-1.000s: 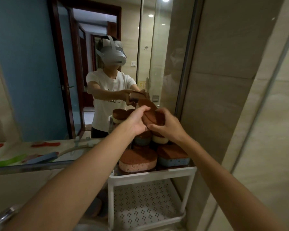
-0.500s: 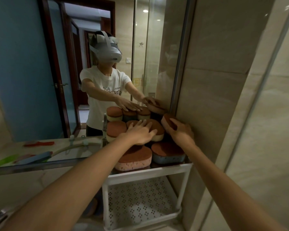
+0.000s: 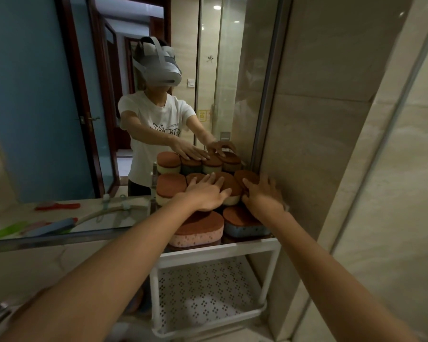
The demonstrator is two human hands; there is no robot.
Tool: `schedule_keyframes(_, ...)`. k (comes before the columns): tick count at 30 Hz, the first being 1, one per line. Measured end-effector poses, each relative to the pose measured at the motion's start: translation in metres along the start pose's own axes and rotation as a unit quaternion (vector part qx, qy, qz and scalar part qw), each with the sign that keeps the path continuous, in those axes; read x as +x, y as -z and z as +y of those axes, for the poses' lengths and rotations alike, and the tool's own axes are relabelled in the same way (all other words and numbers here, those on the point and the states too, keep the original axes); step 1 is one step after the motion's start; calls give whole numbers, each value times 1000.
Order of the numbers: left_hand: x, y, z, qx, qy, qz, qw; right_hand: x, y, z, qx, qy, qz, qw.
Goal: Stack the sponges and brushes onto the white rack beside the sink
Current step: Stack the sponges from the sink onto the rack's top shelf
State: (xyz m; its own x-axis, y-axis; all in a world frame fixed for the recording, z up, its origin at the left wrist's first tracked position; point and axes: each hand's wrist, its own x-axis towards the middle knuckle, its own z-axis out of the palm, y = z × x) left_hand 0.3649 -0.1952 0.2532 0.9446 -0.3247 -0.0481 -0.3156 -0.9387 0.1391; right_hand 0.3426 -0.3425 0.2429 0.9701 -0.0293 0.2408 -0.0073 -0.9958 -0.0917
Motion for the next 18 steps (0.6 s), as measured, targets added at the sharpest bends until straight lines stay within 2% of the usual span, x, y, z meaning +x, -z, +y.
schedule_keyframes(3, -1, 2, 2, 2, 0, -10, 1000, -2, 2, -2, -31, 26, 13, 999)
schedule_keyframes(6, -1, 4, 3, -1, 5, -21, 1000, -3, 5, -2, -42, 34, -7, 999)
schedule_keyframes(8, -1, 8, 3, -14, 11, -24, 1000, -5, 8, -1, -36, 34, -20, 999)
schedule_keyframes(10, -2, 12, 4, -56, 9, -5, 998, -8, 11, 1, -10, 36, 1, 999)
schedule_keyframes(14, -20, 27, 11, -153, -2, 119, 981, -22, 11, -2, 64, 80, 136, 985)
schedule_keyframes(18, -60, 39, -2, -283, 40, 270, 919, -48, 6, -30, 173, 147, 222, 948)
